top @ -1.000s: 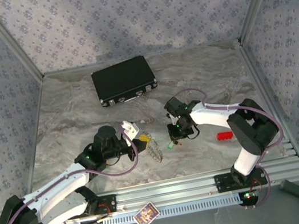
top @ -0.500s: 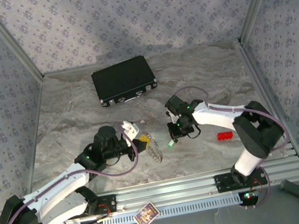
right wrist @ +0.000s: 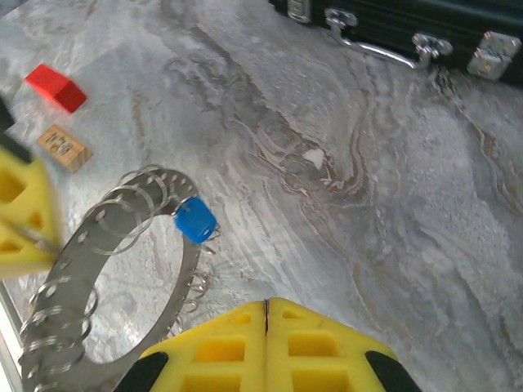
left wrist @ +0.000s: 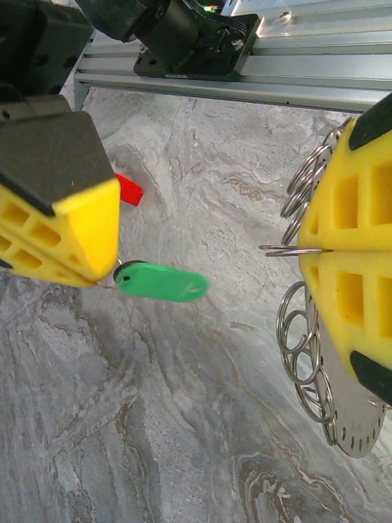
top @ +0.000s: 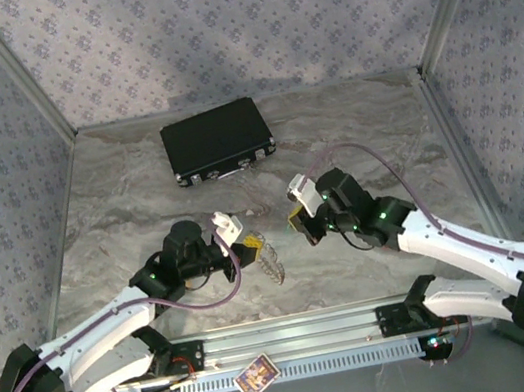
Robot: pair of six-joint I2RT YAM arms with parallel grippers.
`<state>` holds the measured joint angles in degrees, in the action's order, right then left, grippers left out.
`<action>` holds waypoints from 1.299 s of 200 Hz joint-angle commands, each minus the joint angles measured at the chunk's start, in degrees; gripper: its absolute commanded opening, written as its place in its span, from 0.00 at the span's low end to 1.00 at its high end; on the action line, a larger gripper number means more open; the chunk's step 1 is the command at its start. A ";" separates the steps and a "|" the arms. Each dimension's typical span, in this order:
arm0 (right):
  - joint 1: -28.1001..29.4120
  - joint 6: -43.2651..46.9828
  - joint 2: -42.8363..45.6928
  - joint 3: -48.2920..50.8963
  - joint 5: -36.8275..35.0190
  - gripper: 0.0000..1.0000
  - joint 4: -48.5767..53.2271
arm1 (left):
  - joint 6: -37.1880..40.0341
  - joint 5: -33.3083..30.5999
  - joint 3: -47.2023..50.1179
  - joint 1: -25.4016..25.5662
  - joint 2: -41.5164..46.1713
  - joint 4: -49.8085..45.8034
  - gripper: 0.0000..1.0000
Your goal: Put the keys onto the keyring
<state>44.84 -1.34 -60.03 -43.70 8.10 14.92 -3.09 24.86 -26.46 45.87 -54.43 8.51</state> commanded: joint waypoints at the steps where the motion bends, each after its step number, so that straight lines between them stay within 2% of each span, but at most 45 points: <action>1: 0.41 10.47 2.85 1.20 4.86 0.00 -4.77 | -0.58 1.66 -2.28 0.48 -0.05 2.78 0.00; 45: 1.53 17.26 2.84 -0.15 9.35 0.00 -4.02 | -0.87 1.93 -3.06 0.70 -1.02 3.13 0.00; 119: 7.69 29.52 -1.97 -3.32 3.05 0.00 -1.41 | -2.36 1.86 -2.97 0.85 -1.15 3.14 0.00; 186: 8.75 31.00 -3.51 -4.46 0.81 0.00 -3.93 | -2.32 1.82 -3.16 0.95 -1.36 3.00 0.00; 260: 9.65 31.84 -4.74 -5.65 3.75 0.00 -3.26 | -2.22 1.69 -3.28 0.95 -1.30 2.83 0.00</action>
<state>53.95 29.34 -64.66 -46.89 10.35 11.90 -5.08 25.28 -27.24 46.50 -55.68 9.19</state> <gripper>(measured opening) 0.052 0.045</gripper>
